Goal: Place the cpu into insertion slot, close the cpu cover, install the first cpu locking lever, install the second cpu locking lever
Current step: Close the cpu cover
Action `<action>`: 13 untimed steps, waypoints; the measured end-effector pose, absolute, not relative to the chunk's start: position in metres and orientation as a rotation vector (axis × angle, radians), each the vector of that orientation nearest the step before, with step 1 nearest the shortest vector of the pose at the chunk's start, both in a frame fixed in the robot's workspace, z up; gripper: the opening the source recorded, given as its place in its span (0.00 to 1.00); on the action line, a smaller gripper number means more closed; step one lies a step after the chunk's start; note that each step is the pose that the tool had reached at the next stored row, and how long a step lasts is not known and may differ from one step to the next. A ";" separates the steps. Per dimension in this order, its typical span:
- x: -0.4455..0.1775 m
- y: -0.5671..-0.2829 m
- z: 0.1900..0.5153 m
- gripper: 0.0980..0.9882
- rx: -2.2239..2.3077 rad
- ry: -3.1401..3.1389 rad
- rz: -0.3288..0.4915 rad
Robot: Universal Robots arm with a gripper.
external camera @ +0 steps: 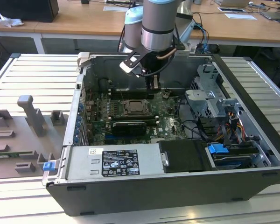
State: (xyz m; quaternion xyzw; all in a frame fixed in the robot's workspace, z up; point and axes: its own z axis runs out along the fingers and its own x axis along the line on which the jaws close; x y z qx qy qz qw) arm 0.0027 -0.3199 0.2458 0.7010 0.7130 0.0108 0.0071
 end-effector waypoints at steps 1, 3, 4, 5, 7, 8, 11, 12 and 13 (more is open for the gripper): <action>0.002 -0.320 0.245 0.01 2.192 2.230 0.033; -0.001 -0.320 0.242 0.01 2.193 2.230 0.033; -0.003 -0.320 0.241 0.01 2.193 2.230 0.033; -0.005 -0.320 0.240 0.01 2.193 2.230 0.033; -0.009 -0.320 0.238 0.01 2.193 2.230 0.033; -0.009 -0.320 0.238 0.01 2.193 2.230 0.033; -0.015 -0.320 0.236 0.01 2.193 2.231 0.032; -0.018 -0.320 0.236 0.01 2.192 2.231 0.032; -0.019 -0.320 0.235 0.01 2.192 2.231 0.032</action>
